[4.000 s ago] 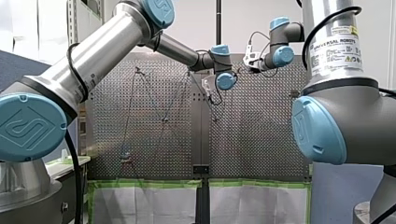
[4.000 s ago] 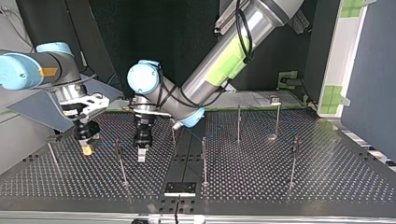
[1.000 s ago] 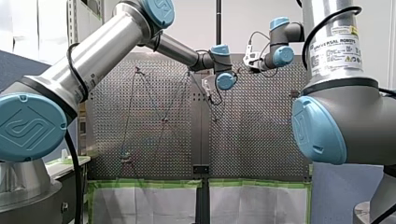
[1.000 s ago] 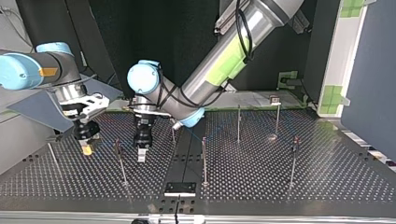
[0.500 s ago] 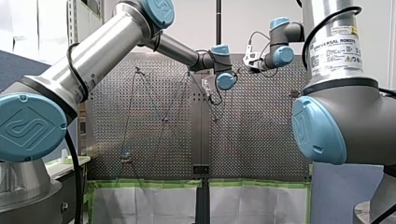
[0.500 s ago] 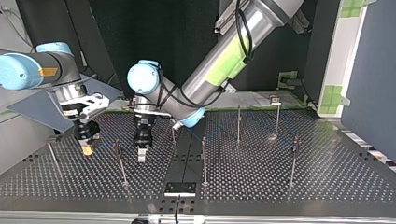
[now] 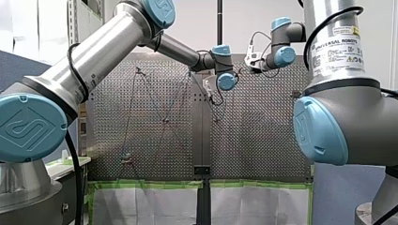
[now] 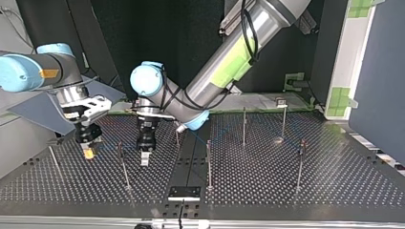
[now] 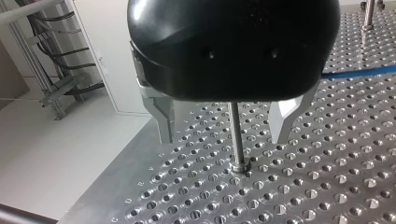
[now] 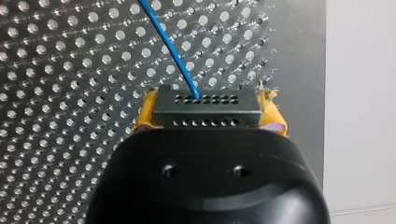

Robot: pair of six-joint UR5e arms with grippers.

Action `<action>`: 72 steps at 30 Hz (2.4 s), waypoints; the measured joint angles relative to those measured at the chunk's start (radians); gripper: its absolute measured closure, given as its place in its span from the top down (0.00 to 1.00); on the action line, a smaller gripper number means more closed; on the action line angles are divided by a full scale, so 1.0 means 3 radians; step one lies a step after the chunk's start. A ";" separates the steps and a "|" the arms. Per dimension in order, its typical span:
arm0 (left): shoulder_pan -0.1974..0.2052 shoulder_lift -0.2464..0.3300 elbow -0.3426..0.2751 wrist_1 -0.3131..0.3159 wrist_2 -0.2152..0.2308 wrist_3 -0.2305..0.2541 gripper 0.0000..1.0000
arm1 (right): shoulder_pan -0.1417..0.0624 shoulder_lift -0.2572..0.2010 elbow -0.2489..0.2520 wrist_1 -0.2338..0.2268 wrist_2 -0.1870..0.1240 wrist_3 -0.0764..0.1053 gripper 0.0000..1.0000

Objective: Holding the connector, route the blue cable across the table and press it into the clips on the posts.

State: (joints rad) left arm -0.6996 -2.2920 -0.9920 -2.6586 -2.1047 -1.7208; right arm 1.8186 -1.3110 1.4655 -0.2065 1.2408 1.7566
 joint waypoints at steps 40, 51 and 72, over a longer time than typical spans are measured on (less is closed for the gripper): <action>0.0062 -0.0004 0.0003 0.0026 0.0080 -0.0001 0.99 | -0.0094 0.0007 -0.0005 -0.0269 -0.0189 0.0119 0.00; 0.0016 -0.0002 0.0002 0.0010 0.0031 0.0000 0.99 | -0.0111 0.0010 -0.0007 -0.0337 -0.0224 0.0143 0.00; 0.0017 -0.0002 0.0001 0.0010 0.0031 0.0000 0.99 | -0.0117 0.0011 -0.0009 -0.0391 -0.0254 0.0163 0.00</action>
State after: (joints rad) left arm -0.6944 -2.2926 -0.9916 -2.6558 -2.0955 -1.7209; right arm 1.7834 -1.3076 1.4630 -0.3240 1.1646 1.8054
